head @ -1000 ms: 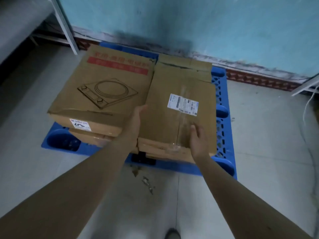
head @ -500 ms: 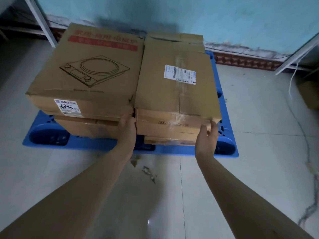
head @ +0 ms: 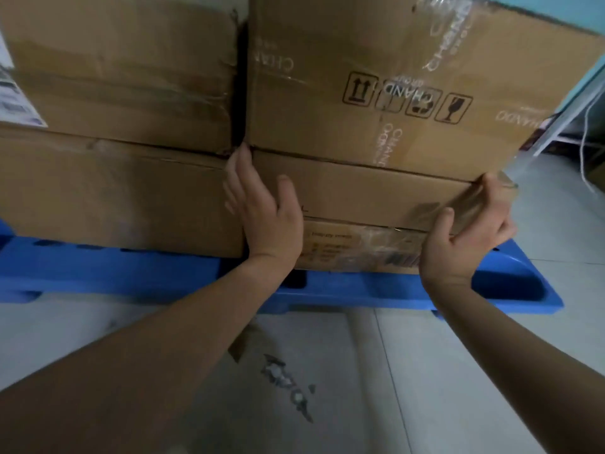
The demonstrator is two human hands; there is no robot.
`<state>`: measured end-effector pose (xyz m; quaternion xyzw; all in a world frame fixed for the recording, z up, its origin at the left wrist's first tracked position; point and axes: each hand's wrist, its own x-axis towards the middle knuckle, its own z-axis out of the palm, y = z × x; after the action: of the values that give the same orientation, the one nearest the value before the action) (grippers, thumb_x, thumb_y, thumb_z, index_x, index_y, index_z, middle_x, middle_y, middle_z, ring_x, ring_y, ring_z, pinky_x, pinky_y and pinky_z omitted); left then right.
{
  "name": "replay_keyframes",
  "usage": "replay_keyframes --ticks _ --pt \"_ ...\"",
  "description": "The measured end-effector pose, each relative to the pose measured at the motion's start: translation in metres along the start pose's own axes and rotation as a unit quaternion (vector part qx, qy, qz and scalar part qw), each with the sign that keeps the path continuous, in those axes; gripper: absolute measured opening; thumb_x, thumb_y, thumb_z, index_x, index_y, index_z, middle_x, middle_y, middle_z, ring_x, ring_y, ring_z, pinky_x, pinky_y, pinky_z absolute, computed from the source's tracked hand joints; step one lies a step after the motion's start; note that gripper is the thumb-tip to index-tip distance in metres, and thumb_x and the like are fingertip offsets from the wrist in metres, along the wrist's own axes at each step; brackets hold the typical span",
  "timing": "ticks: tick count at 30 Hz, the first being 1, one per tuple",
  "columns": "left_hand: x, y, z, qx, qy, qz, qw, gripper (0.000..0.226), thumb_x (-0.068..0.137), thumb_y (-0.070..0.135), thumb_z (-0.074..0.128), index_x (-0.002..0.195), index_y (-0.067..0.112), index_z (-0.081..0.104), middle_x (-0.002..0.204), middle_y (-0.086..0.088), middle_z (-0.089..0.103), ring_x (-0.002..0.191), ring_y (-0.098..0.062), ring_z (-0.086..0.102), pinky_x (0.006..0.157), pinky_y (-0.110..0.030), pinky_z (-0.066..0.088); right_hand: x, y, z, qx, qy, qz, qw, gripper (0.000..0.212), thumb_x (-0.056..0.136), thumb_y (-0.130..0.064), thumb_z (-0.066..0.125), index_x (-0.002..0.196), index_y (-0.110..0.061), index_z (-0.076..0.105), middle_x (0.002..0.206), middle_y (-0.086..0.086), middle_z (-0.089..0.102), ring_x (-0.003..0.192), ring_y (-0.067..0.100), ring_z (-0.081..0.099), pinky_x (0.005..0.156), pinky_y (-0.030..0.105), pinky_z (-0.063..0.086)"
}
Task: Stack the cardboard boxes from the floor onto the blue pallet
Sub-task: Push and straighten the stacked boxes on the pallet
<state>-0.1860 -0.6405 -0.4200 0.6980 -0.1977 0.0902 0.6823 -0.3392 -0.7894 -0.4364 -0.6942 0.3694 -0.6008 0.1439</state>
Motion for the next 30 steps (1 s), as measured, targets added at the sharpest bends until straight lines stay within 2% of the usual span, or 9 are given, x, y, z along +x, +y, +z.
replay_keyframes --ticks 2,4,6,8,12,15,22,25,30 --pt "0.004 -0.001 -0.001 -0.057 0.036 -0.004 0.998 0.054 0.091 0.022 0.041 0.144 0.018 0.034 0.143 -0.001 0.034 0.130 -0.014 0.035 0.112 -0.045 0.028 -0.002 0.001 0.004 0.022 0.014 0.000 1.000 0.060 0.080 -0.010 0.043 0.140 -0.016 0.043 0.139 0.003 0.051 0.111 0.031 0.036 0.098 0.026 0.033" --pt "0.010 0.007 -0.003 -0.121 0.046 -0.017 0.991 0.052 0.093 0.023 0.039 0.145 0.022 0.034 0.141 0.004 0.034 0.126 -0.005 0.040 0.108 -0.034 0.037 -0.002 -0.010 0.005 0.051 0.034 0.040 0.997 0.060 0.081 -0.013 0.042 0.140 -0.015 0.044 0.138 0.003 0.052 0.115 0.031 0.037 0.101 0.032 0.034" --pt "0.016 0.013 -0.006 -0.131 0.020 -0.016 0.991 0.051 0.095 0.029 0.037 0.145 0.029 0.032 0.138 0.012 0.033 0.117 0.012 0.041 0.095 -0.010 0.039 -0.001 -0.022 0.002 0.072 0.042 0.098 0.992 0.061 0.082 -0.018 0.041 0.143 -0.018 0.042 0.143 0.000 0.049 0.124 0.022 0.034 0.108 0.039 0.031" --pt "0.021 0.014 -0.008 -0.125 0.001 -0.025 0.992 0.048 0.097 0.034 0.037 0.145 0.033 0.032 0.134 0.019 0.032 0.114 0.018 0.041 0.085 0.000 0.036 0.004 -0.031 0.000 0.088 0.025 0.139 0.986 0.061 0.084 -0.025 0.042 0.145 -0.028 0.038 0.148 -0.006 0.043 0.130 0.010 0.027 0.112 0.042 0.026" --pt "0.019 0.015 -0.006 -0.084 0.002 -0.015 0.996 0.047 0.101 0.036 0.036 0.147 0.031 0.030 0.147 0.009 0.032 0.131 -0.006 0.038 0.105 -0.025 0.035 0.010 -0.039 -0.004 0.093 -0.027 0.196 0.976 0.067 0.078 -0.039 0.046 0.142 -0.051 0.029 0.154 -0.006 0.031 0.138 0.015 0.023 0.099 0.036 0.023" --pt "0.017 0.014 -0.003 -0.064 0.004 -0.007 0.998 0.048 0.102 0.036 0.033 0.149 0.028 0.027 0.152 0.005 0.029 0.135 -0.010 0.035 0.107 -0.027 0.032 0.009 -0.040 -0.010 0.082 -0.061 0.201 0.974 0.074 0.073 -0.042 0.046 0.142 -0.055 0.024 0.157 -0.004 0.026 0.138 0.015 0.022 0.096 0.037 0.023" --pt "0.008 0.011 -0.007 -0.048 0.000 -0.017 0.999 0.050 0.101 0.030 0.041 0.149 0.029 0.026 0.153 0.004 0.028 0.136 -0.006 0.031 0.106 -0.022 0.027 0.009 -0.036 -0.023 0.071 -0.096 0.140 0.983 0.079 0.078 -0.029 0.052 0.151 -0.033 0.023 0.159 -0.006 0.025 0.146 0.013 0.016 0.117 0.047 0.019" --pt "-0.001 0.007 -0.012 -0.027 -0.018 -0.004 0.999 0.057 0.099 0.029 0.048 0.150 0.026 0.023 0.153 0.003 0.025 0.139 -0.011 0.030 0.111 -0.029 0.028 -0.002 -0.027 -0.026 0.035 -0.088 0.125 0.988 0.077 0.085 -0.025 0.060 0.153 -0.025 0.024 0.163 -0.004 0.015 0.148 0.014 0.013 0.118 0.050 0.016" --pt "-0.004 0.004 -0.013 0.019 -0.021 0.004 1.000 0.057 0.097 0.024 0.053 0.148 0.019 0.028 0.150 0.001 0.029 0.137 -0.017 0.034 0.113 -0.041 0.033 -0.006 -0.017 -0.019 -0.017 -0.123 0.109 0.986 0.092 0.081 -0.033 0.076 0.154 -0.026 0.021 0.164 0.000 0.003 0.148 0.024 0.011 0.117 0.041 0.015"
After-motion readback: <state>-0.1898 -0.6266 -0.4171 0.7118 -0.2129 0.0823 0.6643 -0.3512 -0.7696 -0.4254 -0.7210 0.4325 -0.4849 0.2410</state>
